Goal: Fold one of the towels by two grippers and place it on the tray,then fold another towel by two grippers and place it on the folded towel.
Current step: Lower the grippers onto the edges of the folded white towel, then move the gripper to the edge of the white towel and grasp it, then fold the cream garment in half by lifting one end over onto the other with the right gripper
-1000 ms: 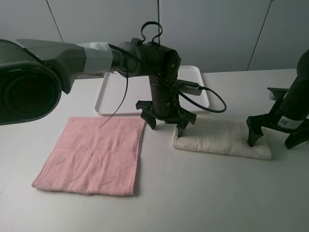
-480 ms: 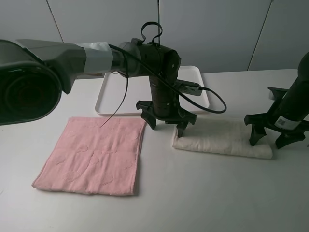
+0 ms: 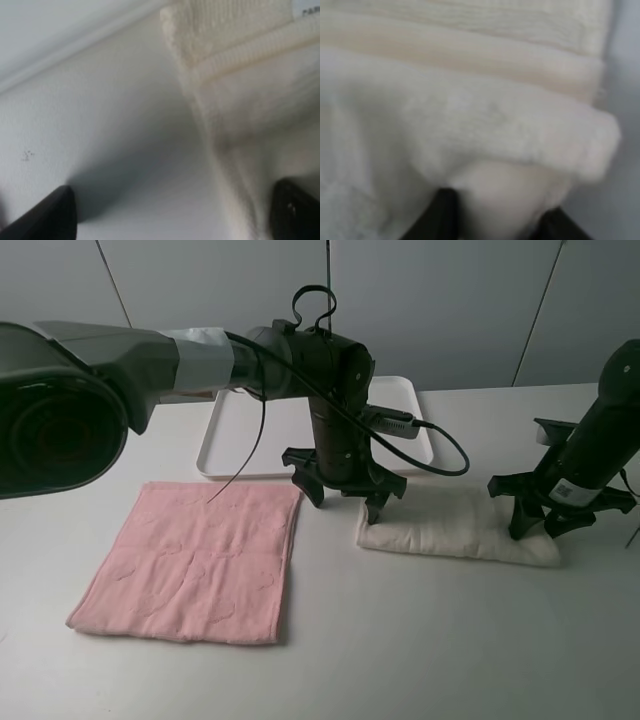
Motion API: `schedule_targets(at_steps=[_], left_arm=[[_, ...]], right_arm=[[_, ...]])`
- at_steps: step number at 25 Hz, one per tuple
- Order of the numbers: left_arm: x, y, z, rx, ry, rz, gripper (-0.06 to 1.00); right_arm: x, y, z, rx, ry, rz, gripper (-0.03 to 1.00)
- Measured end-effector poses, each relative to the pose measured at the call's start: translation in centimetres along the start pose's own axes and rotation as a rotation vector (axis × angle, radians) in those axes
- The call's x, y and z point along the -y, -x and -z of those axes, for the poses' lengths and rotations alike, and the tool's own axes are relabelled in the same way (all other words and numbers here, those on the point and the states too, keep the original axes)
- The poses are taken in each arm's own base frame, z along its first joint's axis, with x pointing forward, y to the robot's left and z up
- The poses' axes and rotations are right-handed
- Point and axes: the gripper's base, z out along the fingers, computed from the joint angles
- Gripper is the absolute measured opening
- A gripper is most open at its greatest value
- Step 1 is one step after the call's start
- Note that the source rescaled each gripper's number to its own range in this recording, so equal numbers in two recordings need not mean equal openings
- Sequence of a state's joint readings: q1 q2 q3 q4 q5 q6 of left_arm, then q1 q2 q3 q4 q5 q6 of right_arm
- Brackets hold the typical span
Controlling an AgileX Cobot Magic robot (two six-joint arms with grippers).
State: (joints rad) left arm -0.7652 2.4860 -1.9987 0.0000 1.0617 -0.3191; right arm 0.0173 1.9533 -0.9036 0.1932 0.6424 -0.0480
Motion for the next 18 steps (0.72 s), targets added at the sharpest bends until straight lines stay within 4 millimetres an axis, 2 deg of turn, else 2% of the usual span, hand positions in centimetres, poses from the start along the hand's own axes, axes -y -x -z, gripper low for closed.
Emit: schedule_targets(at_steps=[3, 4, 10, 18], left_arm=[[0.0, 0.0, 0.0, -0.003, 0.001, 0.0, 1.0], [0.0, 0.0, 0.0, -0.003, 0.001, 0.0, 1.0], [0.0, -0.1, 0.0, -0.007, 0.002, 0.0, 1.0], [0.0, -0.1, 0.0, -0.009, 0.003, -0.004, 1.0]], right_arm=[[-1.0, -0.1, -0.2, 0.004, -0.002, 0.033, 0.08], [-1.1, -0.1, -0.2, 0.004, -0.002, 0.038, 0.04], [-1.2, -0.1, -0.1, 0.011, -0.002, 0.04, 0.04], [-1.4, -0.4, 1.4, 0.056, -0.007, 0.064, 0.04]])
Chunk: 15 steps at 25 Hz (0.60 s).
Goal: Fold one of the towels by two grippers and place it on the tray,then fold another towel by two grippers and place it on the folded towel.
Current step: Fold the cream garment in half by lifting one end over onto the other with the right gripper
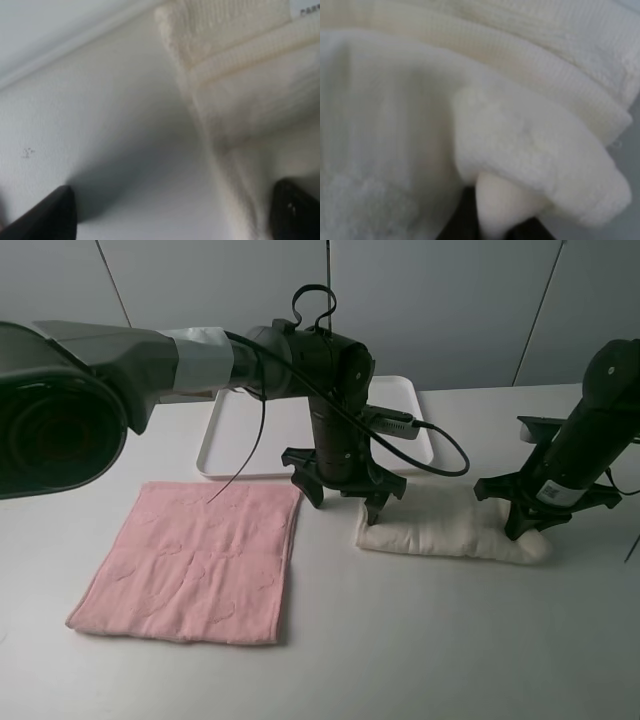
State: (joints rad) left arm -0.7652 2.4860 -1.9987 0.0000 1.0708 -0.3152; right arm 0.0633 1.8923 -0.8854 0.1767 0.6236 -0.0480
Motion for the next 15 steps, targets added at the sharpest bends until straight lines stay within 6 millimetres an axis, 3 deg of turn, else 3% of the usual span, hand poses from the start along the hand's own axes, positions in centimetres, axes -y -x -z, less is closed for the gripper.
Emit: schedule_targets(at_steps=[9, 15], left_arm=[[0.0, 0.0, 0.0, -0.001, 0.0, -0.004, 1.0], [0.0, 0.0, 0.0, -0.001, 0.0, -0.018, 1.0]], right_arm=[[-0.6, -0.5, 4.5, 0.093, 0.012, 0.027, 0.04], [-1.4, -0.9, 5.7, 0.1, 0.102, -0.011, 0.04]])
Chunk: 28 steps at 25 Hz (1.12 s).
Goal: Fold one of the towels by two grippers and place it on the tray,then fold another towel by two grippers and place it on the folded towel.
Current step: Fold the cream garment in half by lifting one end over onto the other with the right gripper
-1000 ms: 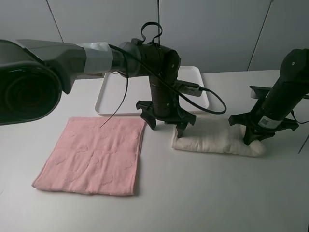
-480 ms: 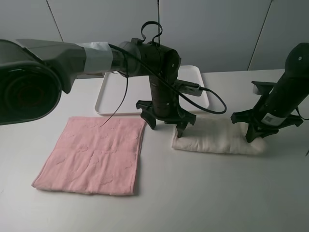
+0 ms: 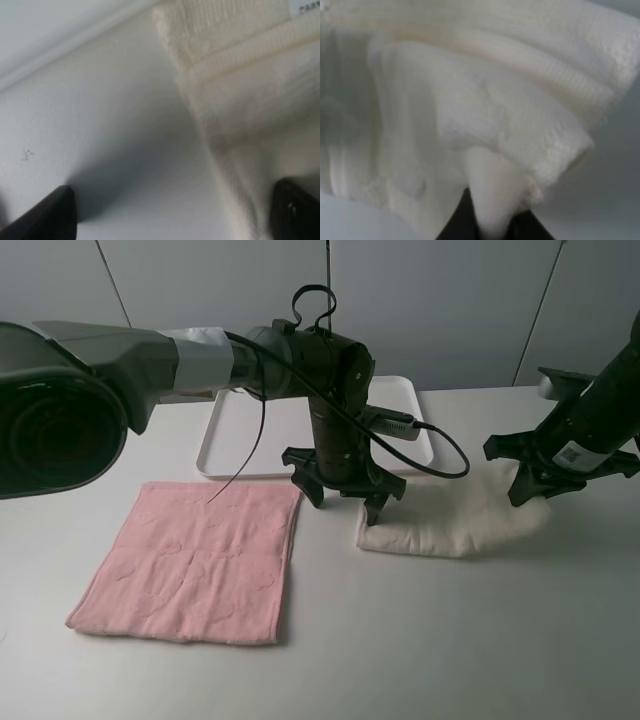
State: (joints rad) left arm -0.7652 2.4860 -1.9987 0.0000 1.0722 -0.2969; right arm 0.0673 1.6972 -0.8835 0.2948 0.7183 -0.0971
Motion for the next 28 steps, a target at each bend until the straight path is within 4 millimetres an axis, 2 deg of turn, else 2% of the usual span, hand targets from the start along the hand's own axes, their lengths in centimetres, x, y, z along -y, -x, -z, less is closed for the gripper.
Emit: schedule_targets(at_steps=[9, 13, 20, 28], left_arm=[[0.0, 0.0, 0.0, 0.0, 0.0, -0.012, 1.0], [-0.6, 0.1, 0.0, -0.007, -0.016, -0.003, 1.0], [-2.4, 0.2, 0.0, -0.06, -0.032, 0.013, 1.0], [-3.0, 0.3, 0.0, -0.068, -0.054, 0.023, 1.0]], right_arm=[[-2.3, 0.2, 0.3, 0.015, 0.251, -0.046, 0.04], [-2.6, 0.3, 0.4, 0.026, 0.293, -0.059, 0.04], [-3.1, 0.2, -1.8, -0.002, 0.413, -0.125, 0.04], [-3.5, -0.7, -4.0, 0.029, 0.553, -0.187, 0.04]])
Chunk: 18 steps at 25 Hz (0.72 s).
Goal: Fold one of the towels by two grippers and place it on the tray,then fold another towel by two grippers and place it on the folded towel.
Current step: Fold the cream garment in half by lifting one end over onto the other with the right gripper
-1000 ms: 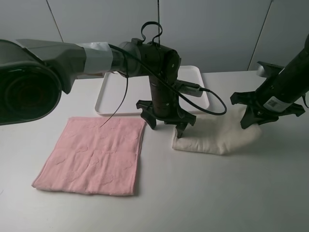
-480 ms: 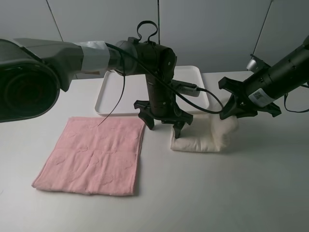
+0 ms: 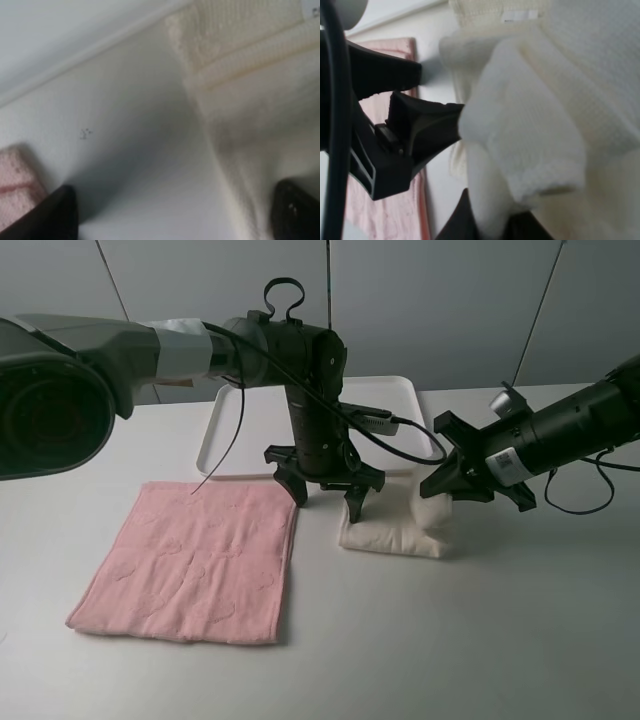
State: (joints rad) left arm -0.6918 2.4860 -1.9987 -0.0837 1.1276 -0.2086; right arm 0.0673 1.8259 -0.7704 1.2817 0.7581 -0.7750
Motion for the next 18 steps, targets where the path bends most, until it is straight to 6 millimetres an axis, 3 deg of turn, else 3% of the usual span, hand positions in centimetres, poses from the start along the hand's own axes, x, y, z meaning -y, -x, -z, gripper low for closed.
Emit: schedule_targets(at_steps=[18], left_arm=[[-0.1, 0.1, 0.0, 0.004, -0.001, -0.019, 1.0]], right_arm=[[1.7, -0.3, -2.8, 0.044, 0.127, -0.085, 0.04]])
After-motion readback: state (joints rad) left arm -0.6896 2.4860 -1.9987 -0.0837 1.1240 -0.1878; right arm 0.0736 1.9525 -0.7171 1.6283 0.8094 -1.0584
